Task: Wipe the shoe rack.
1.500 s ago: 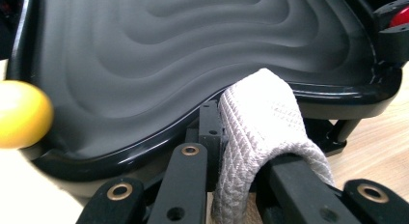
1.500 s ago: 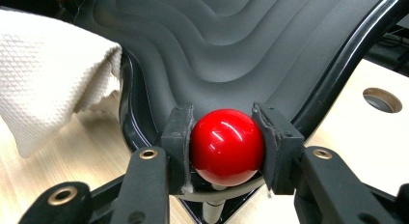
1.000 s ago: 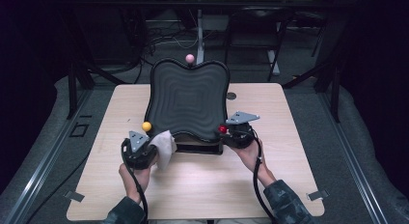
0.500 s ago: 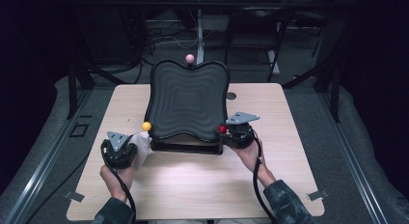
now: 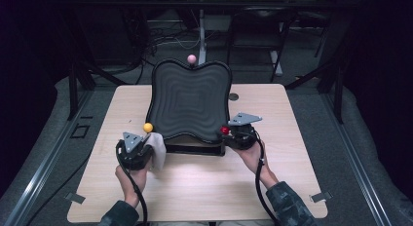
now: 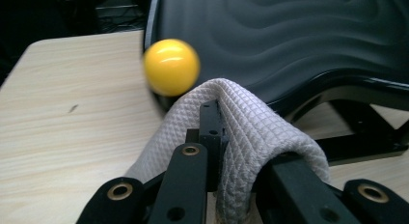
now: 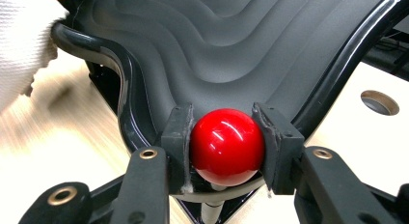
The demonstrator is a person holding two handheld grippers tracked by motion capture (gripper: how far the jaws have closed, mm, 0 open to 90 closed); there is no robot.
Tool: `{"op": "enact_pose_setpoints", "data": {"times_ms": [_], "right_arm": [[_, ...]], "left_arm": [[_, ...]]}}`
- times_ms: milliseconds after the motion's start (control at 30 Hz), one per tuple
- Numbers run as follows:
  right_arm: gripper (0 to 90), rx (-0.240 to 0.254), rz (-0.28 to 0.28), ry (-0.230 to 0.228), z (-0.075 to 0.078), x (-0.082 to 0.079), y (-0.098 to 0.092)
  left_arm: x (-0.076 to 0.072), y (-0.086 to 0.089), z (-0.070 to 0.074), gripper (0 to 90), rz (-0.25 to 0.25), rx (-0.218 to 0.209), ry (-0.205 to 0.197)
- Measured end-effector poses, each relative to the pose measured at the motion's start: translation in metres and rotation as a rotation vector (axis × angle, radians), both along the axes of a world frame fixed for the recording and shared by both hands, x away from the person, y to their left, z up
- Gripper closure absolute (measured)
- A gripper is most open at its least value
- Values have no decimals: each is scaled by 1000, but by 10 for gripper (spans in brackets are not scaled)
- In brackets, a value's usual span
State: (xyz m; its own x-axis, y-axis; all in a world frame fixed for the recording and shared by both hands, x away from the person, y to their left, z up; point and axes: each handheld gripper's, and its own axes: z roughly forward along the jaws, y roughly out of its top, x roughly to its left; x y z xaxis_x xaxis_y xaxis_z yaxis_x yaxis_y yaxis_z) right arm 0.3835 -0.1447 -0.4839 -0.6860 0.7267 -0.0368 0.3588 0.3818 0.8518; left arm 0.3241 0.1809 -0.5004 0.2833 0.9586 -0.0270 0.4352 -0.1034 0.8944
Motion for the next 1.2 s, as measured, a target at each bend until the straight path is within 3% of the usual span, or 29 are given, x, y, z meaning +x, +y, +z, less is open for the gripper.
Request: {"op": "enact_pose_setpoints", "data": {"times_ms": [467, 1000, 1200], "right_arm": [[601, 4, 1, 0, 0, 0, 0], [601, 6, 10, 10, 0, 1, -1], [601, 21, 23, 28, 1, 3, -2]], "left_arm": [[12, -62, -3, 851, -148, 12, -4], [4, -131, -6, 849, -356, -64, 22], [2, -151, -16, 847, -416, -77, 41]]}}
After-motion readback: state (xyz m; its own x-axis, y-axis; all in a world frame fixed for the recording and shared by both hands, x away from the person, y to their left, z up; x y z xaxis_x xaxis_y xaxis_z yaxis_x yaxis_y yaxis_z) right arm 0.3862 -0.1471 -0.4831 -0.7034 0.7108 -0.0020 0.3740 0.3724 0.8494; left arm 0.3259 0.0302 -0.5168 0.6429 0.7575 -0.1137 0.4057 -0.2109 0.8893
